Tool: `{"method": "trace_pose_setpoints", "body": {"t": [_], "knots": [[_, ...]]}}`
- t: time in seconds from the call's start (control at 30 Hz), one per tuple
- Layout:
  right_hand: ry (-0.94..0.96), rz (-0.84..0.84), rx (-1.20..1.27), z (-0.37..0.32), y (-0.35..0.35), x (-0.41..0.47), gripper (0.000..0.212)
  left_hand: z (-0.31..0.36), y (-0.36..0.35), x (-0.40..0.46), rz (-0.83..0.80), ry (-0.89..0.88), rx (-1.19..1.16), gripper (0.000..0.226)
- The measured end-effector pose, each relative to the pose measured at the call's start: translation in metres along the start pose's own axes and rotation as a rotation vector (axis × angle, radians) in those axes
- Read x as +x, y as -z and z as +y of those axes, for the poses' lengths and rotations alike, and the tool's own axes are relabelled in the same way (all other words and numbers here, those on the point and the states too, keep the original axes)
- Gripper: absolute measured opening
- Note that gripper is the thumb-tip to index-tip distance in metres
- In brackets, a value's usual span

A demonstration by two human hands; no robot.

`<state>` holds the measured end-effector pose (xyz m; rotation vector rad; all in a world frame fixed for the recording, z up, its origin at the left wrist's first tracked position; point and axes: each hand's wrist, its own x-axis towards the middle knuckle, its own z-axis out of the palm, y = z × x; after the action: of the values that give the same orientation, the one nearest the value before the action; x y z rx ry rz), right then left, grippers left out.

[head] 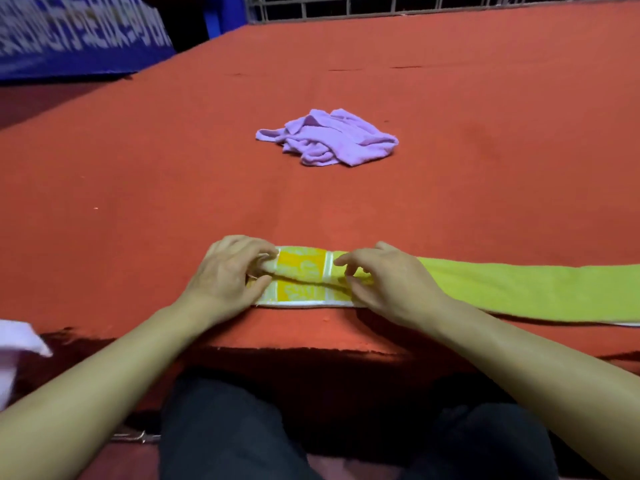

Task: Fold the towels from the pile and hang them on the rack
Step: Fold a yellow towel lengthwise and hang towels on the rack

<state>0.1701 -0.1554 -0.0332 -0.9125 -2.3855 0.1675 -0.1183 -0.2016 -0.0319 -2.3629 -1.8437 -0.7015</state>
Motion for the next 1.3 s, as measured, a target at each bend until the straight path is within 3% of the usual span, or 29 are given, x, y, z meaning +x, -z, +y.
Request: {"method": "trace_pose_setpoints", "body": {"t": [0.27,0.4,0.53,0.7,0.87,1.0,1.07,1.2,1.3], "knots": [[0.107,-0.018,-0.278,-0.013,-0.025,0.014,0.036,-0.023,0.007,-0.007,0.121,-0.005,-0.211,0.022],[0.110,0.026,-0.271,-0.013,-0.019,0.009,0.037,-0.021,0.008,-0.017,0.123,0.027,-0.319,0.028],[0.156,0.002,-0.305,-0.009,-0.015,0.000,0.034,-0.021,0.003,-0.032,0.073,-0.024,-0.240,0.034],[0.175,-0.075,-0.292,-0.013,-0.015,-0.006,0.037,-0.016,0.002,-0.038,0.030,-0.069,-0.065,0.056],[0.166,-0.089,-0.282,-0.024,-0.011,0.005,0.034,-0.023,-0.001,-0.035,0.126,0.005,-0.021,0.043],[0.154,-0.087,-0.250,-0.037,-0.018,0.024,0.034,-0.029,0.002,-0.034,0.046,-0.043,-0.009,0.038],[0.132,-0.078,-0.187,-0.046,-0.023,0.033,0.032,-0.027,0.002,-0.036,0.018,-0.047,-0.042,0.036],[0.025,-0.117,-0.116,-0.059,-0.044,0.058,0.040,-0.011,0.005,-0.020,0.125,0.098,-0.274,0.036],[-0.095,-0.234,-0.170,-0.061,-0.061,0.065,0.059,0.006,0.001,-0.002,-0.099,0.081,-0.178,0.061]]}}
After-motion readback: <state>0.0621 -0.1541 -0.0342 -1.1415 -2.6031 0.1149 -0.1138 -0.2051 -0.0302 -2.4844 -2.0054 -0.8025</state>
